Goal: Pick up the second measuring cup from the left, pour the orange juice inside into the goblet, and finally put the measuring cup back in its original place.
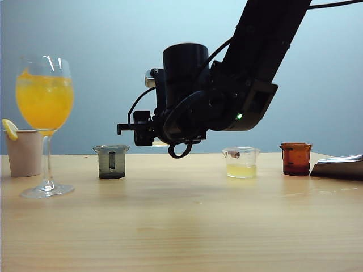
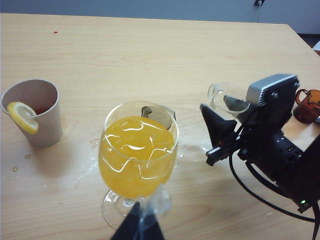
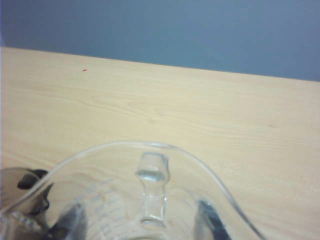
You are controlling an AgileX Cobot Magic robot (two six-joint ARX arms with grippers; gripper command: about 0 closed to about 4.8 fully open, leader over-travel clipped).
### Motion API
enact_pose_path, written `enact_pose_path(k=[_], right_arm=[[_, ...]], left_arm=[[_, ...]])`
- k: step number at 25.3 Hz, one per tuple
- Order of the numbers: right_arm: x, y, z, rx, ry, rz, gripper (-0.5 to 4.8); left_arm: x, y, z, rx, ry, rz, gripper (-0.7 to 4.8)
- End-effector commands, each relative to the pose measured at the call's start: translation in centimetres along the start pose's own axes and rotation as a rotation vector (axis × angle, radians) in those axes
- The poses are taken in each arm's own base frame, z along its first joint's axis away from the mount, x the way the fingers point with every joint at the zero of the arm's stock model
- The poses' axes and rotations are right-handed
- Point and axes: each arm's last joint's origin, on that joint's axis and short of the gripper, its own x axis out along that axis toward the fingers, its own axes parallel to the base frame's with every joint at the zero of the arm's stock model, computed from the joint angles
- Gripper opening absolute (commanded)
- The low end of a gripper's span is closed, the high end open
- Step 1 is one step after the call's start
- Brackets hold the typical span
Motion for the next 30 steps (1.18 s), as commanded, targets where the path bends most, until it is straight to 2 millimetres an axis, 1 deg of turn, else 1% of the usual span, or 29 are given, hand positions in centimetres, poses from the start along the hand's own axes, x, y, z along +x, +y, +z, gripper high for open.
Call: enact_pose_path(k=[1, 4, 7, 16, 28, 30], right_arm=[[0.2, -0.2, -0.2, 0.017, -0.019, -0.008, -0.02], [0.5, -0.4, -0.7, 0.016, -0.011, -0.015, -0.02], [1.6, -0.6, -1.1, 0.017, -0.012, -0.014, -0.02], [3.1, -0.6, -1.5, 0.032, 0.012, -0.001, -0.02], [3.9, -0.3, -2.8, 0.025, 0.042, 0.02, -0.02], [3.9, -0.3, -3.0, 0.052, 0.055, 0.019, -0.01]], left_arm=[[-0.2, -0.1, 0.3, -0.001, -0.019, -0.006, -0.05], [-0.2, -0.1, 0.3, -0.001, -0.019, -0.006, -0.05], [-0.2, -0.1, 0.3, -0.001, -0.019, -0.006, -0.05], [-0.2, -0.1, 0.3, -0.001, -0.018, -0.006, -0.05], [-0.2, -0.1, 0.3, -0.001, -0.018, -0.006, -0.05], [-0.2, -0.1, 0.3, -0.001, -0.018, -0.006, -0.05]])
